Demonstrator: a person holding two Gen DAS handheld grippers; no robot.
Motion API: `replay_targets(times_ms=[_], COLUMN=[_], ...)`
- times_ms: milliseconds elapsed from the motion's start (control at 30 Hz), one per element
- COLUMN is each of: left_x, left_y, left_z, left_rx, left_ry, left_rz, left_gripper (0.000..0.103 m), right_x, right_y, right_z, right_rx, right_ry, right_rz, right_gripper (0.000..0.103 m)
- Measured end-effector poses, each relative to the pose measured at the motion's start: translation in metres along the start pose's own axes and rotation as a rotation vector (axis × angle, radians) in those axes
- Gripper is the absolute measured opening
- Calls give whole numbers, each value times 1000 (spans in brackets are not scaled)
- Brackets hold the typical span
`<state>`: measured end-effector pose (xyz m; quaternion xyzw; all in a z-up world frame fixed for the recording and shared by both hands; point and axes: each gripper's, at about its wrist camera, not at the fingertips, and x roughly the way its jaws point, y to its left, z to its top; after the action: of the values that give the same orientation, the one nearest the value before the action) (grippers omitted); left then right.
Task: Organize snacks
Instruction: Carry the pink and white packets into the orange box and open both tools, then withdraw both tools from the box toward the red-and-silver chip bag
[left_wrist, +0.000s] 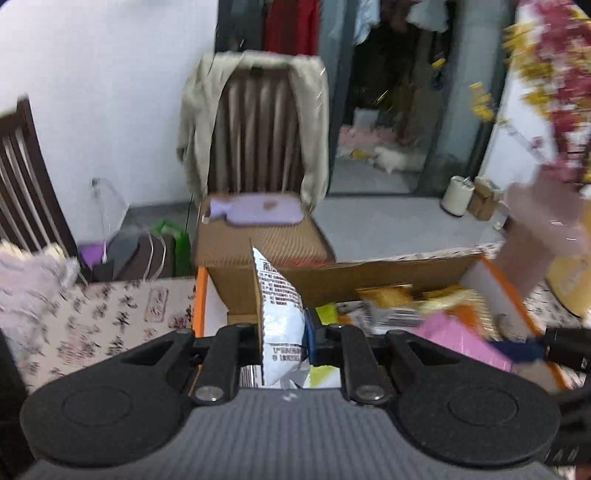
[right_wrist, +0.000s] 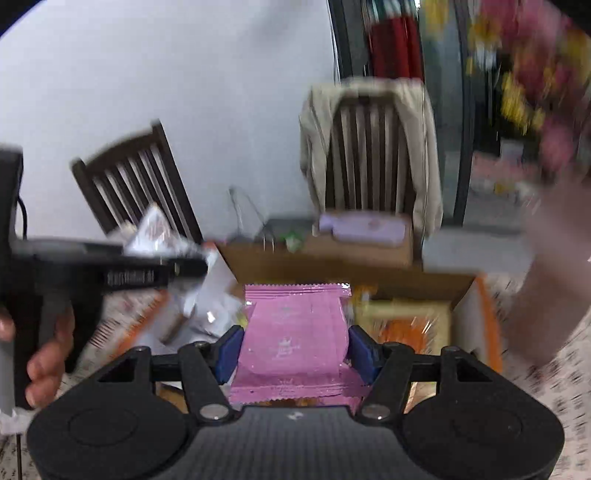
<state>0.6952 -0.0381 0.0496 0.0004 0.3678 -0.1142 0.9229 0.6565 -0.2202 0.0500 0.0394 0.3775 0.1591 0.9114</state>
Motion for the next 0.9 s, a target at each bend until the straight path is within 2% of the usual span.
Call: replay_targets(times_ms=[100,167,233,267,300,333,433,500,533,767,900], left_x=[28,42,49,50,48,45,25,9,0,-66,-108], left_y=[10,10,5,4,4,3,2,1,1,-3,-5], left_z=[4,5,1,-1,-2,-3,-3,0,2,11,4], left_rx=[-34,-45,-46,-41,-43,-39,-33,-20,-11,32,55], left_ry=[41,71,81,86,81,77,63,34,18,-44,-79], left_rz=[12,35,37,27,26,28,10,5,10,35,53], left_gripper=[17,18,29,44,53,54,57,66,67,69,70], right_x=[38,53,54,53,52,49,38,24,16,-43,-83], right_y=[-10,-9,-5,-3,-2,-1,-2,-4,-4,-3,-1], right_z=[0,0,-4,-3,-2,-2,0,2,3,6,0], right_rx=[28,-8,-19,-27,-36,-41,-27,-26,-32,-46,-49], right_ry=[55,47,36,34,29,19,5,-13,-25,-73,-103], right_rz=[-15,-57,-70,-70,-79,-91,-78,-84,-91,-118,-131], right_gripper=[61,61,62,63,63,65,68,70,71,73,74])
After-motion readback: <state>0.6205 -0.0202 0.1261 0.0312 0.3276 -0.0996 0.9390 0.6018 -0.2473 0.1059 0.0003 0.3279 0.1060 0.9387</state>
